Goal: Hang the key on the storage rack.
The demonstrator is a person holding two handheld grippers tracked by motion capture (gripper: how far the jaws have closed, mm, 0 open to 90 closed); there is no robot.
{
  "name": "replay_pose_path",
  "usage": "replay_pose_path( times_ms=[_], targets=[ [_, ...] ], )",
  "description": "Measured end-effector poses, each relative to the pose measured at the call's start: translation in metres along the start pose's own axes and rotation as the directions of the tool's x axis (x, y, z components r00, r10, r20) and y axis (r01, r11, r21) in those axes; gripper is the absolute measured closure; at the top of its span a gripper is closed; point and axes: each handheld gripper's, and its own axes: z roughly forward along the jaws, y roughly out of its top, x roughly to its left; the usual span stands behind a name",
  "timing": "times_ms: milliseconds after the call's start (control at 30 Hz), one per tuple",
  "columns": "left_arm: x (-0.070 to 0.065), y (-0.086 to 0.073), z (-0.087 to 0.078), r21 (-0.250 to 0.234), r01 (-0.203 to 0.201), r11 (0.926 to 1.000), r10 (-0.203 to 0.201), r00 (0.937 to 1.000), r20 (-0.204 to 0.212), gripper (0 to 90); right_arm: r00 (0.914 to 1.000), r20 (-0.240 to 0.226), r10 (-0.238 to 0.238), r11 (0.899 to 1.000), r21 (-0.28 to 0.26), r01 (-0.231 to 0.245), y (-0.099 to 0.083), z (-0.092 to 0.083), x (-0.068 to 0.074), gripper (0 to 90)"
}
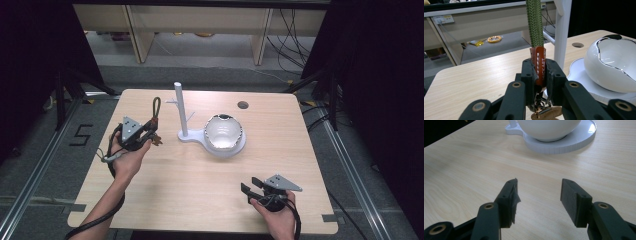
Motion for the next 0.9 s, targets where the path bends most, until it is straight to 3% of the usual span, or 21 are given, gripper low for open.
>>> replay_pose_path(
  times_ms=[333,400,600,867,900],
  targets=[
    [-0.003,0.001,0.007,0.011,-0.034,0.9994,0.034,0.9992,-0.019,77.7,1.0,-0.006,0.002,1.0,-0.006,-0.002,-0.001,0.001,0.0,48.8],
    [-0.004,0.001,0.008,0.015,-0.043,0.9989,0.044,0.9988,-0.022,77.7,0.9994,-0.005,-0.034,0.999,-0.011,0.034,0.0,0.002,-0.003,48.7],
    [-0.008,0.003,0.011,0.015,-0.075,0.9971,0.075,0.9968,-0.027,77.6,0.9994,-0.003,-0.033,0.999,-0.01,0.033,-0.001,0.002,-0.003,48.8],
    [-0.016,0.007,0.009,0.003,-0.155,0.9879,0.155,0.9871,-0.04,77.4,0.9994,-0.004,-0.034,0.999,-0.011,0.034,-0.001,0.002,-0.003,48.7],
    [-0.017,0.007,0.009,0.005,-0.151,0.9886,0.151,0.9879,-0.036,77.4,0.9994,-0.004,-0.034,0.999,-0.011,0.034,-0.001,0.002,-0.003,48.7]
  ],
)
